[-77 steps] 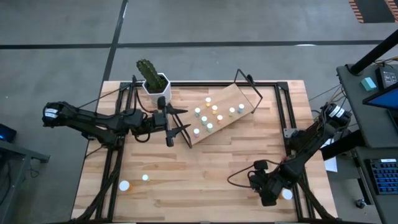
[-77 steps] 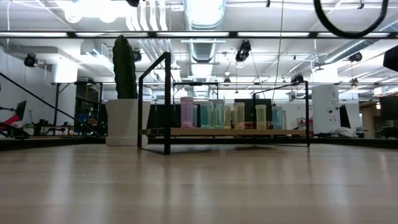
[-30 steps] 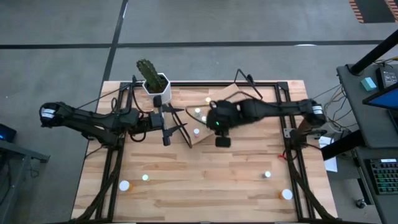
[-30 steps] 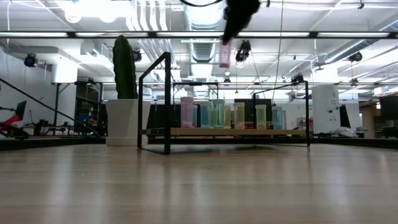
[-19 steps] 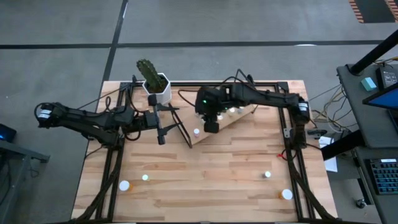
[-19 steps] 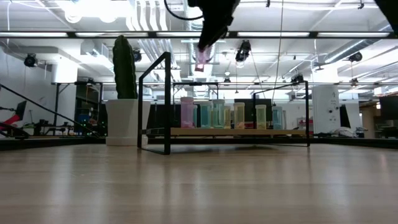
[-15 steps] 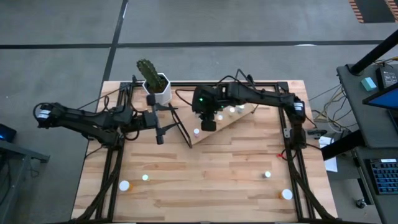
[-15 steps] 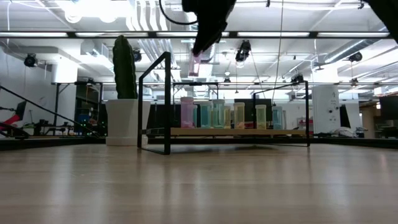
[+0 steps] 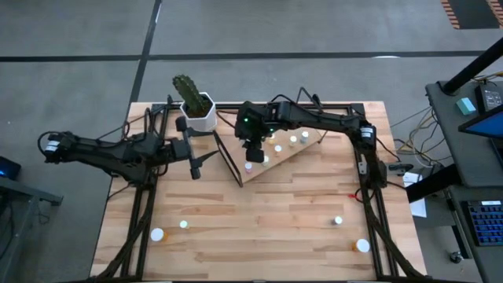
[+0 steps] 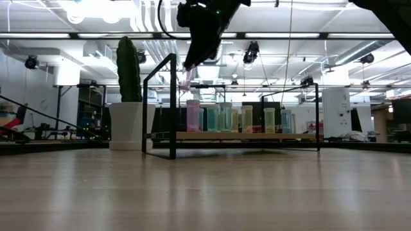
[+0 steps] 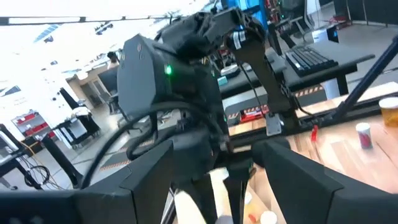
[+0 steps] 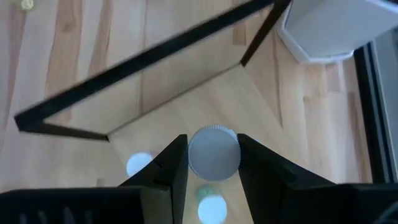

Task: Pick and place medicine bottles onto shelf by color
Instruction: Put the pink pill bottle on the shelf aligned with the other pink pill bottle

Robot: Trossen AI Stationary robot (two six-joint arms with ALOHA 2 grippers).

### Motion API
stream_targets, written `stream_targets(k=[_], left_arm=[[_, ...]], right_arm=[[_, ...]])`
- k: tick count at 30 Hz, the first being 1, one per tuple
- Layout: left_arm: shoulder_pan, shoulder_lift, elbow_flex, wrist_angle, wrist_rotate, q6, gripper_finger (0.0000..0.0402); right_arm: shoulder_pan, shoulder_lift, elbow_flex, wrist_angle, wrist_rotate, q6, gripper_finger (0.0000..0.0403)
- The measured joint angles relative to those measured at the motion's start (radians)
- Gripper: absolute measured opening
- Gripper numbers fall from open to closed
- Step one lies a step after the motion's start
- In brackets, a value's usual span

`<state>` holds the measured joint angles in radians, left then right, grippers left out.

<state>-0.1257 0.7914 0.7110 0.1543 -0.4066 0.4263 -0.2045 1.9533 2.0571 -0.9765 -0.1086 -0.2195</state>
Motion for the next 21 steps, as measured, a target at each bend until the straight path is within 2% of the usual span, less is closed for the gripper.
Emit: stream_targets(k=[11, 21], left_arm=[[0.0, -0.063, -0.038, 0.004, 0.0, 0.0, 0.0231], [0.0, -0.115, -0.063, 0.027, 0.0, 0.001, 0.0231]], right_arm=[[-0.008, 0.035, -0.003, 0.087, -0.033, -0.006, 0.0114], [-0.015, 0.093, -0.005, 0.093, -0.083, -0.012, 0.0113]])
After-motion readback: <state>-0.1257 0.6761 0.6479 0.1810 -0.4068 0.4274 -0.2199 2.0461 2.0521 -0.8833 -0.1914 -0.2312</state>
